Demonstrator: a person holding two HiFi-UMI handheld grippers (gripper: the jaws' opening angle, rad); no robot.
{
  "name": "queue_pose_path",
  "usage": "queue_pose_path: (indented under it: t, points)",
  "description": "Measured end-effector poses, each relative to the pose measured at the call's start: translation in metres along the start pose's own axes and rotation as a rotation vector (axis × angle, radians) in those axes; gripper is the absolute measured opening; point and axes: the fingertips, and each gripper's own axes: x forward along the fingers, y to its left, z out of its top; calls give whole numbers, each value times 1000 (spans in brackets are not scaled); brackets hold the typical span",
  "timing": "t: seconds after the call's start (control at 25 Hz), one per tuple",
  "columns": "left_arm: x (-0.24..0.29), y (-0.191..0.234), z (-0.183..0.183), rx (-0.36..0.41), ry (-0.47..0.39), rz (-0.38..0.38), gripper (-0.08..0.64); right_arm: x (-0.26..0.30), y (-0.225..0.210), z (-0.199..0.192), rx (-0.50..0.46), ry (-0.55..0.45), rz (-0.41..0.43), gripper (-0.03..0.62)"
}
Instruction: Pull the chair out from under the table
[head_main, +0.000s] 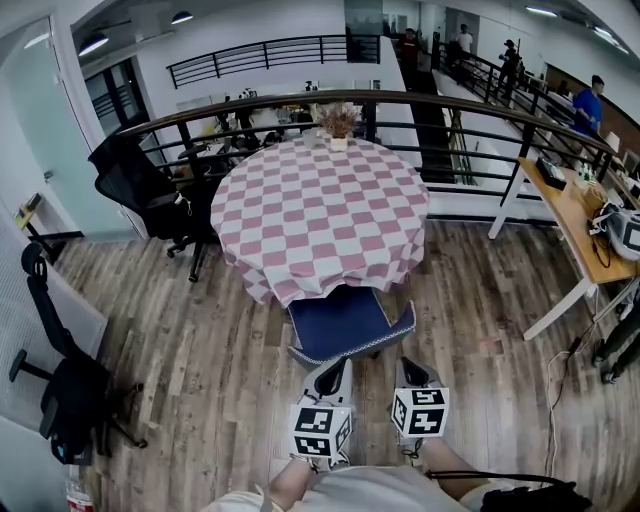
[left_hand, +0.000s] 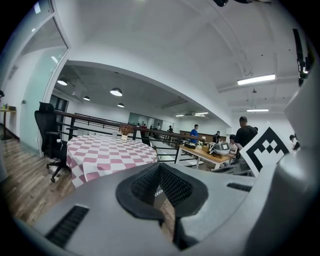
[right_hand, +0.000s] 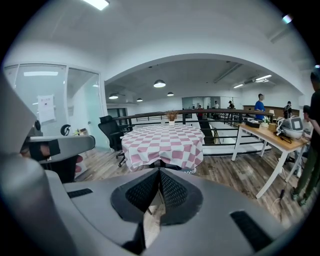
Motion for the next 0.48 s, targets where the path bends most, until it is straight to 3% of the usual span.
queue_pose_path:
  t: [0.48]
  points:
    - [21, 6, -15, -35, 70, 70, 3, 22, -13, 6, -22, 41, 54, 18]
